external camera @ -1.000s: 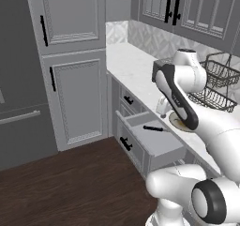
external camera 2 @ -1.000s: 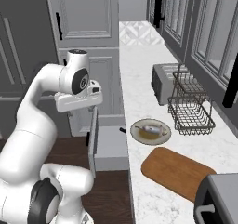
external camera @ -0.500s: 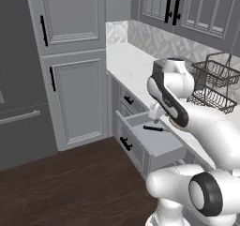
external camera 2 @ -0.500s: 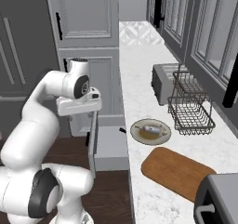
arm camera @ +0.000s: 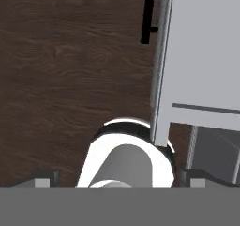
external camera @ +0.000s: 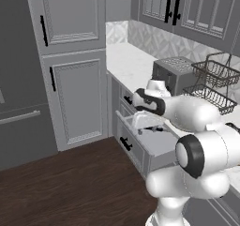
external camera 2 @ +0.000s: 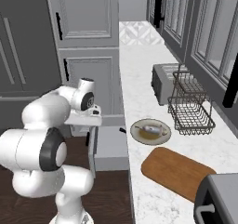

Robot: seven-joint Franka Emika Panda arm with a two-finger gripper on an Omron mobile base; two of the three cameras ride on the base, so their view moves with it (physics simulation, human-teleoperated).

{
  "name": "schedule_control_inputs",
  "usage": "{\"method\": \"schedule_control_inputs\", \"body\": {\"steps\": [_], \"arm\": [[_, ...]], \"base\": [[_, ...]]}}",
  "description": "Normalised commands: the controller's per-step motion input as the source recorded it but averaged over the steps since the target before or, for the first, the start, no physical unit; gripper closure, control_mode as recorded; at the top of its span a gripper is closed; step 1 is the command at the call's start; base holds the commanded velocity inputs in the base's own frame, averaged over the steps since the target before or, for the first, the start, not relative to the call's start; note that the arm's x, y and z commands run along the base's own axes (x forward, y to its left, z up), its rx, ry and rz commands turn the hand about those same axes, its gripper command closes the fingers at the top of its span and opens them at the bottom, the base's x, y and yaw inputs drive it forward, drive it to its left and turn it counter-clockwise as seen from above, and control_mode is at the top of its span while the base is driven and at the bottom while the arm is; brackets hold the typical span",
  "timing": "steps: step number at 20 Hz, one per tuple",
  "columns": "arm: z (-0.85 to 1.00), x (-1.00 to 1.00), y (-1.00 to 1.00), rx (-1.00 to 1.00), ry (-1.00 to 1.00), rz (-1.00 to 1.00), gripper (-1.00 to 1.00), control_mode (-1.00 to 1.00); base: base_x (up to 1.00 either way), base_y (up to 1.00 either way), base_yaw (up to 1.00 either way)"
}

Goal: Pick up the knife from the drawer and place it on the cutting board. Then place the meat from the plate to the cutting board.

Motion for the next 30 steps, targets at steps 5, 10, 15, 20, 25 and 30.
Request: {"method": "schedule_control_inputs", "body": {"steps": [5,10,15,20,25,30], "arm": [[-0.57,0.49,-0.02,-0.10,0.06,-0.11,-1.00,-1.00],[-0.40,0.23,-0.09,-0.11,0.07,0.00,-1.00,-1.00],[-0.58,0.44,-0.14,-0.06,0.04,0.00,-1.00,-1.00],[-0.31,0.33,0.01,-0.02,0.00,0.00,-1.00,-1.00],[-0.58,0.23,0.06,-0.04,0.01,0.00,-1.00,-1.00],[-0.37,0.06,0.19,-0.03,0.00,0.00,-1.00,-1.00]], "base": [[0.00,0.00,0.00],[0.00,0.00,0.00],[0.00,0.00,0.00],[0.00,0.00,0.00],[0.00,0.00,0.00],[0.00,0.00,0.00]]}}
